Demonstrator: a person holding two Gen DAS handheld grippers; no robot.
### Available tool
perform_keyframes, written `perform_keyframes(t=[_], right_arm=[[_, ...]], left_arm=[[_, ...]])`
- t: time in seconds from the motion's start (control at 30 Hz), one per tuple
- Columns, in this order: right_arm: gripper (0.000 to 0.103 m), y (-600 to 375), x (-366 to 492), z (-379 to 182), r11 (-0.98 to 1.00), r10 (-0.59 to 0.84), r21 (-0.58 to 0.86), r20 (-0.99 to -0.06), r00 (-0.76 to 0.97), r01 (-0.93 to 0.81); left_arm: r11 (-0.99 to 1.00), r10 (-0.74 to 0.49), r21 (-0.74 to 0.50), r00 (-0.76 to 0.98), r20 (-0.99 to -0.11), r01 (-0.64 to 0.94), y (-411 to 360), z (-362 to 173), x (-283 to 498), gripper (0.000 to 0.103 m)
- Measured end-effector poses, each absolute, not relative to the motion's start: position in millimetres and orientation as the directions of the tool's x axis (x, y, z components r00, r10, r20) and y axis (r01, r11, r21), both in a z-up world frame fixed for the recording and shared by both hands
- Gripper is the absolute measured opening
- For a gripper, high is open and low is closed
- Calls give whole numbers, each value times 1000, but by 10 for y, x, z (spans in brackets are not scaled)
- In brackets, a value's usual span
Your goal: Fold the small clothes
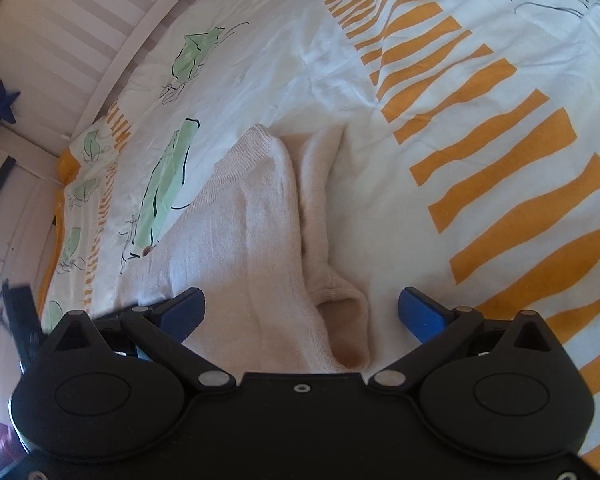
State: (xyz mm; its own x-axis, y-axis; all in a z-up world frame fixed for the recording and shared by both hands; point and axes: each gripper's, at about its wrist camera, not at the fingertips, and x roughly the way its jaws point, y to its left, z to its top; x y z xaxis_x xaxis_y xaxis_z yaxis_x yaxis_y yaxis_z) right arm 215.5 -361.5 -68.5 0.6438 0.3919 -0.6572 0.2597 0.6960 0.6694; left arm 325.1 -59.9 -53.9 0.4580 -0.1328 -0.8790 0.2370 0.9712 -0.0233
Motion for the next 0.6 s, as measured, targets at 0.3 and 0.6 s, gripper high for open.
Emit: perform_keyframes(t=[0.3, 0.6], right_arm=[[103, -3710, 2210, -737, 647, 440, 722, -616, 653, 245], [103, -3696, 2298, -869, 639, 476, 750, -559, 679, 170]], left_arm=[[948, -248, -139, 392, -886, 285, -448, -551, 2626, 101], [937, -335, -258, 396, -855, 234, 7, -527, 2162, 101]])
